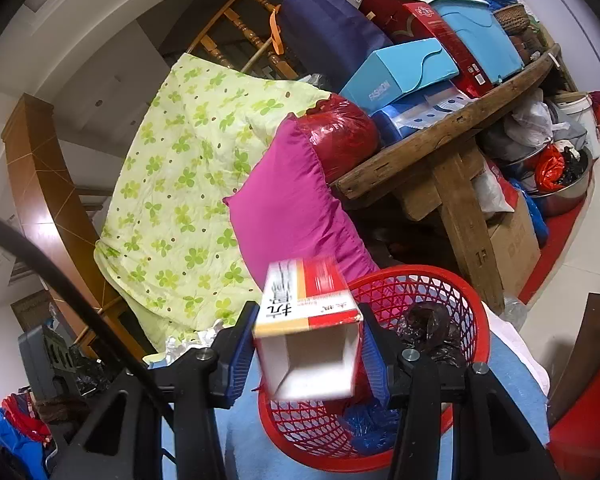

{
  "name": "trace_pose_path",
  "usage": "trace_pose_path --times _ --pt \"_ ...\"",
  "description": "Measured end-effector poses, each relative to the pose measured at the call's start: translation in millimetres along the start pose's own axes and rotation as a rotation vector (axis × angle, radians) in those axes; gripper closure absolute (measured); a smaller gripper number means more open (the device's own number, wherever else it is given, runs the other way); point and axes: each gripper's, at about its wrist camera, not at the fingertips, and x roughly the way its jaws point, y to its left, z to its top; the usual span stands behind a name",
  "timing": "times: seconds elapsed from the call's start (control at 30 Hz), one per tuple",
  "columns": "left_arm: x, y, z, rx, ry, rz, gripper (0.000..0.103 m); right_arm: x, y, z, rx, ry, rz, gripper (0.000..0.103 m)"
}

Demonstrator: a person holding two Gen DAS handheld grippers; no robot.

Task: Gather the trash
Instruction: 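Carry the medicine box and tissue over the red wastebasket with both tools, then open both tools to drop the box and tissue into the wastebasket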

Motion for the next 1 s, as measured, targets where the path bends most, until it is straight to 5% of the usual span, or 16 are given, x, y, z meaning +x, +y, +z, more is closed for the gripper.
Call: trace_pose_path --times 0.47,0.7,0.8,0.87,1.0 --pt "43.8 -17.0 -12.6 -0.002 0.067 -0.029 0.081 18.0 -22.4 0.3 -0.021 0.065 -0.112 0.052" --pt "54.9 -32.2 -17.2 0.020 0.085 -0.065 0.077 5.2 -34.0 9.1 -0.006 0.020 -0.134 0.052" --pt "57.3 -39.1 -17.8 0.032 0.084 -0.065 0.062 0.8 -40.2 13.0 0.007 0.008 -0.143 0.052" --pt "56.0 -43.2 -18.0 0.045 0.072 -0.044 0.039 -1.4 -43.8 14.9 0.012 0.005 -0.150 0.052" --pt "52.9 -48.5 -15.2 0.083 0.057 0.002 0.033 -4.1 -48.4 17.8 0.029 -0.002 -0.148 0.052"
